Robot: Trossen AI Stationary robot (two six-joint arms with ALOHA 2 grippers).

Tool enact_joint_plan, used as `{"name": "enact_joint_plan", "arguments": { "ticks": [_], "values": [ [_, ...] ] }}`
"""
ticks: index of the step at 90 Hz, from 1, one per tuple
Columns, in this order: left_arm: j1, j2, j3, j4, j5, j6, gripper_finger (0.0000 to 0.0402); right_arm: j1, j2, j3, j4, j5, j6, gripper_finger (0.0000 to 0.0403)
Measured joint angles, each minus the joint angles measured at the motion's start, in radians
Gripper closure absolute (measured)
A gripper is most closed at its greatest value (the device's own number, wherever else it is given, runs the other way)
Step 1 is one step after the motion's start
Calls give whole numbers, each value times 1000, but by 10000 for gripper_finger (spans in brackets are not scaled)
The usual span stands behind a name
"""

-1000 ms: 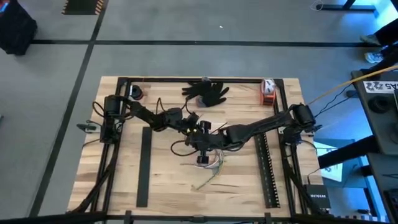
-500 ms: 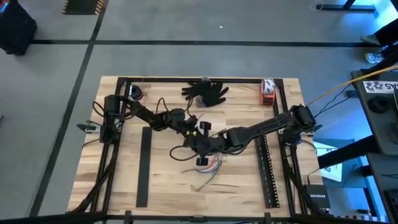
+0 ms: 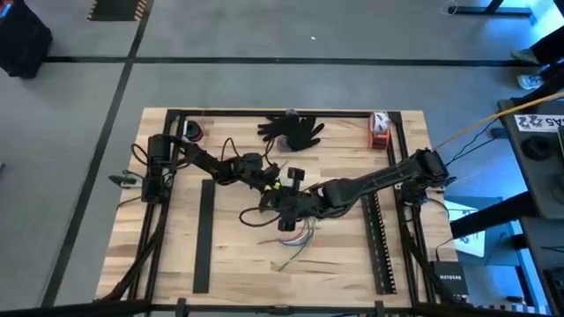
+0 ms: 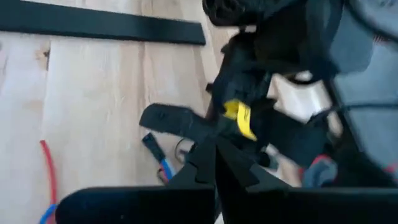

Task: Ziptie cables
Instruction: Wrap the cable wires with the left black ziptie

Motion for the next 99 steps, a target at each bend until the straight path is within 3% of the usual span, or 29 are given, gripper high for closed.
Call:
{"name": "enact_joint_plan", "arguments": {
  "ticks": [15,31,47,53,60,83,91,99],
  "values": [
    [-6,0,0,1,2,-4,401,1,0,-1,-144,-9,263,393],
    [-6,0,0,3,3,-24,401,74,-55,-6,-385,22,550,340],
    [-6,0,0,6,2,-28,401,185,-178,-188,-413,93,910,275],
    [-6,0,0,6,3,-28,401,199,-227,-303,-313,106,1019,253],
    [-6,0,0,6,8,-36,401,203,-279,-454,-77,105,1062,234],
    [-6,-2,0,6,10,-81,401,120,-291,-918,915,104,911,217],
    [-6,-2,0,6,11,-88,401,73,-276,-1002,1085,159,827,217],
    [-6,-2,0,9,12,-106,401,23,-277,-1029,1139,159,747,217]
  ]
}}
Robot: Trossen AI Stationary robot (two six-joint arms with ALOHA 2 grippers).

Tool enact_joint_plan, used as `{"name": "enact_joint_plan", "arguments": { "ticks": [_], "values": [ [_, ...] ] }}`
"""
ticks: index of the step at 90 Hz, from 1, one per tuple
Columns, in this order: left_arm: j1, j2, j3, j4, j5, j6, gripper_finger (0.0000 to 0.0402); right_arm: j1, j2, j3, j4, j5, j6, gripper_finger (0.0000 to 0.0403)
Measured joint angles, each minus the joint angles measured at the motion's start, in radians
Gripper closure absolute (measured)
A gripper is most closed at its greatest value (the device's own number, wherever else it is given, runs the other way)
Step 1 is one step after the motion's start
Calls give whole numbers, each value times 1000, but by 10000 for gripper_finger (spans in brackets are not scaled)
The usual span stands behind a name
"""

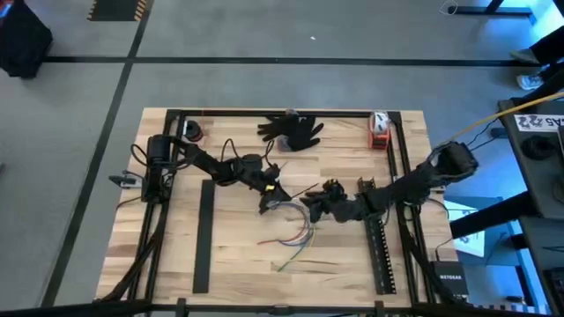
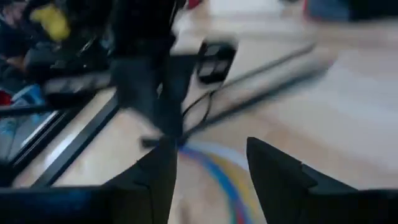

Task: Ziptie cables
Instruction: Wrap the cable wires with the left black ziptie

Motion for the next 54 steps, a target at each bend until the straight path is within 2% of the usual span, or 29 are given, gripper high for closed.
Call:
{"name": "enact_joint_plan", "arguments": {
  "ticks": [14,24,34,49,54],
  "values": [
    [-1,0,0,2,0,-13,401,-70,1,2,109,-149,-192,217],
    [-1,0,0,3,0,-15,401,-96,0,1,113,-221,-248,228],
    [-1,0,0,3,0,-19,401,-97,1,0,112,-266,-278,276],
    [-1,0,0,3,0,-32,401,-96,1,0,114,-284,-355,378],
    [-1,0,0,3,0,-31,401,-96,1,0,112,-289,-388,394]
  ]
}}
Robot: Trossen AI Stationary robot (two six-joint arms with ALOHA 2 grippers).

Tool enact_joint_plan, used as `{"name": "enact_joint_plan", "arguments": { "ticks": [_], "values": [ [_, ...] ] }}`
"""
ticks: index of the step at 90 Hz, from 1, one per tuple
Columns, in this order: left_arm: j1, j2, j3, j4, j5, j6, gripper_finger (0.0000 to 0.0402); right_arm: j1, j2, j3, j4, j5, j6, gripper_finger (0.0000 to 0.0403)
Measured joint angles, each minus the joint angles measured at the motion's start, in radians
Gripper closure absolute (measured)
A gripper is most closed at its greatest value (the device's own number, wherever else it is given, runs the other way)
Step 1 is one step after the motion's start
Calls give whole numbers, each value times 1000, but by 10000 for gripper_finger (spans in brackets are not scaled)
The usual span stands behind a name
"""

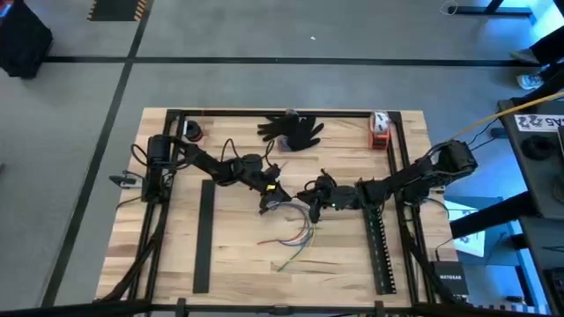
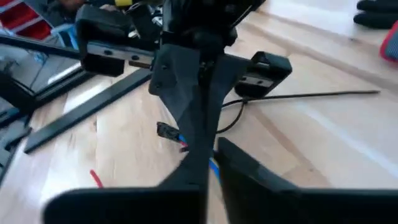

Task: Ziptie cables
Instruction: Wrap the cable wires with the left black ziptie

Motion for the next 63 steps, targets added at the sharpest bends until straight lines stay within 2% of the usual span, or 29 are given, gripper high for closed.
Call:
{"name": "enact_joint_plan", "arguments": {
  "ticks": [9,22,38,46,52,57,63],
  "values": [
    [2,0,0,-2,4,4,392,0,0,0,-10,-2,-14,392],
    [11,0,0,-5,13,20,352,0,0,0,-16,-6,-14,400],
    [39,-83,0,-106,84,68,306,0,0,0,-19,-21,-14,401],
    [43,-165,0,-255,103,177,299,0,0,0,-19,-22,-14,402],
    [36,-240,0,-425,95,285,300,0,0,0,-19,-29,-13,402],
    [19,-301,1,-592,50,389,303,0,0,0,-20,-29,-10,402],
    [-12,-357,1,-792,-54,508,308,0,0,0,-21,-35,-10,402]
  ]
}}
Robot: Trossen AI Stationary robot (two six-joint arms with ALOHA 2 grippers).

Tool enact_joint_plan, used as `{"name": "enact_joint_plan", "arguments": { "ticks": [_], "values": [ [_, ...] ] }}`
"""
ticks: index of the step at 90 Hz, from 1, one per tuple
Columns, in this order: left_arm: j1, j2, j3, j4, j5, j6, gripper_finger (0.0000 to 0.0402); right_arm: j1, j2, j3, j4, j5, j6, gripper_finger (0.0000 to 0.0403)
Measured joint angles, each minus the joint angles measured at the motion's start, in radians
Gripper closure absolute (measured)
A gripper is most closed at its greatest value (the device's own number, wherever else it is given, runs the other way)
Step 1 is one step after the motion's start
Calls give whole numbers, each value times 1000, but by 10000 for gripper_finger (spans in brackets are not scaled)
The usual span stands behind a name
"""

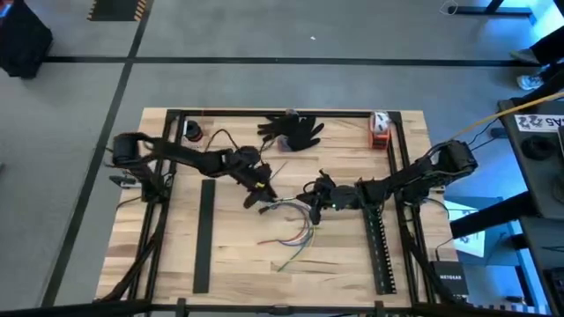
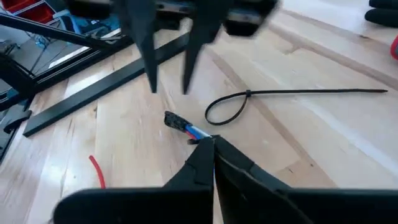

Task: Ziptie cables
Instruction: Wrap the cable wires with the left black ziptie

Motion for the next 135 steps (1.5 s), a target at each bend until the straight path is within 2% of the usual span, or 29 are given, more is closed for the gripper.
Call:
{"name": "enact_joint_plan", "arguments": {
  "ticks": [6,14,23,35,46,69,83,92,106,109,135],
  "values": [
    [-37,-25,0,-137,-88,57,311,0,0,0,0,-3,0,402],
    [-87,-23,-1,-207,-131,71,312,0,0,1,-2,-3,-3,402],
    [-134,0,-1,-183,-174,69,313,0,0,1,-8,-3,-3,402],
    [-156,16,-1,-122,-297,18,312,0,0,1,-24,-3,-3,402],
    [-155,19,-1,-122,-380,-25,294,0,0,1,-28,-20,-3,402],
    [-180,42,-1,-121,-395,-47,235,0,0,1,-28,-20,-3,402],
    [-207,102,1,-111,-416,-81,224,0,0,1,-28,-20,-7,402],
    [-211,119,2,-109,-433,-114,251,0,0,1,-35,-20,-12,402],
    [-210,97,1,-136,-456,-143,363,0,-13,1,-99,-47,-39,402],
    [-210,89,1,-153,-456,-144,376,0,-20,1,-112,-46,-38,402],
    [-215,53,2,-298,-453,-166,376,0,-213,2,-317,-45,-74,402]
  ]
}}
